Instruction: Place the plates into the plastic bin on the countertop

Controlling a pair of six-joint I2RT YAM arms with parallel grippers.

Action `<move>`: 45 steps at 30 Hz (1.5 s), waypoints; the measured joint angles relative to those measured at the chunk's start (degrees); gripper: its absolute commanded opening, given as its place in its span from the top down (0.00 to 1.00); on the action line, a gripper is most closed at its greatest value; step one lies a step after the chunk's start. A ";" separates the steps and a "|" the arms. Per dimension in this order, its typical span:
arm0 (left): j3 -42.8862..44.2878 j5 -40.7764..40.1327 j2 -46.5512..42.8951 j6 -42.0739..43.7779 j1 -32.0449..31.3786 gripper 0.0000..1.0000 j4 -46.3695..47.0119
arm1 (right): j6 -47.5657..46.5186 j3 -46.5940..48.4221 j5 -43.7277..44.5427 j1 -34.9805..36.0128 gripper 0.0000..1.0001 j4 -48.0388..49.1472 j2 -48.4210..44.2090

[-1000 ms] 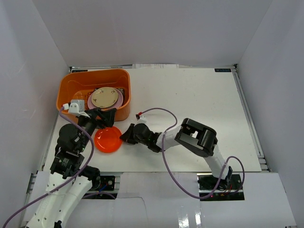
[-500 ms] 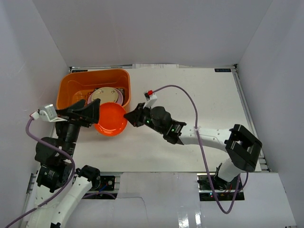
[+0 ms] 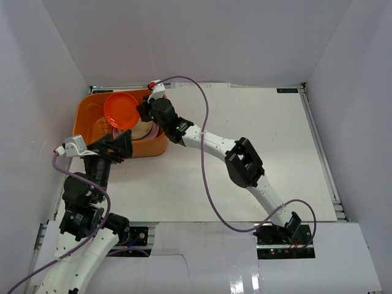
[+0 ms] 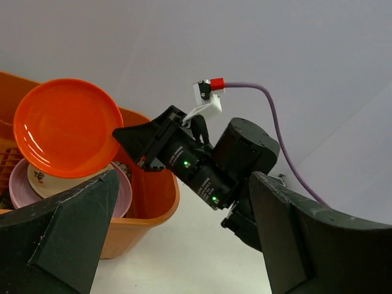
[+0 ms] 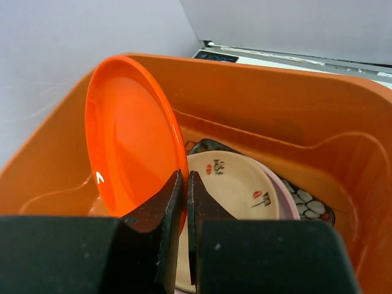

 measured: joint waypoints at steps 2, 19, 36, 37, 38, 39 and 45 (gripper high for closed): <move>-0.09 -0.81 0.59 0.17 0.00 0.02 -0.22 | -0.94 4.55 0.26 -0.15 0.92 -1.55 3.89; -0.09 -3.26 2.40 0.09 0.07 0.02 -0.26 | 0.85 0.98 -0.68 -0.70 0.33 -1.11 4.94; 1.20 3.30 10.32 -2.95 1.27 0.02 -6.45 | -2.99 -64.48 -3.30 -0.72 0.10 10.16 -58.16; 1.20 5.46 9.90 -3.21 1.29 0.02 -6.86 | -3.19 -69.29 -2.29 -0.70 0.10 10.01 -63.04; 1.20 7.50 9.46 -3.45 1.29 0.02 -7.17 | -3.23 -73.29 -0.83 -0.70 0.10 9.75 -67.38; 1.20 10.32 8.96 -3.82 1.29 0.02 -7.37 | -3.21 -77.37 1.07 -0.72 0.10 8.92 -72.04; 1.20 22.93 5.92 -4.52 1.29 0.02 -7.61 | -2.82 -91.34 13.90 -0.87 0.10 2.01 -92.02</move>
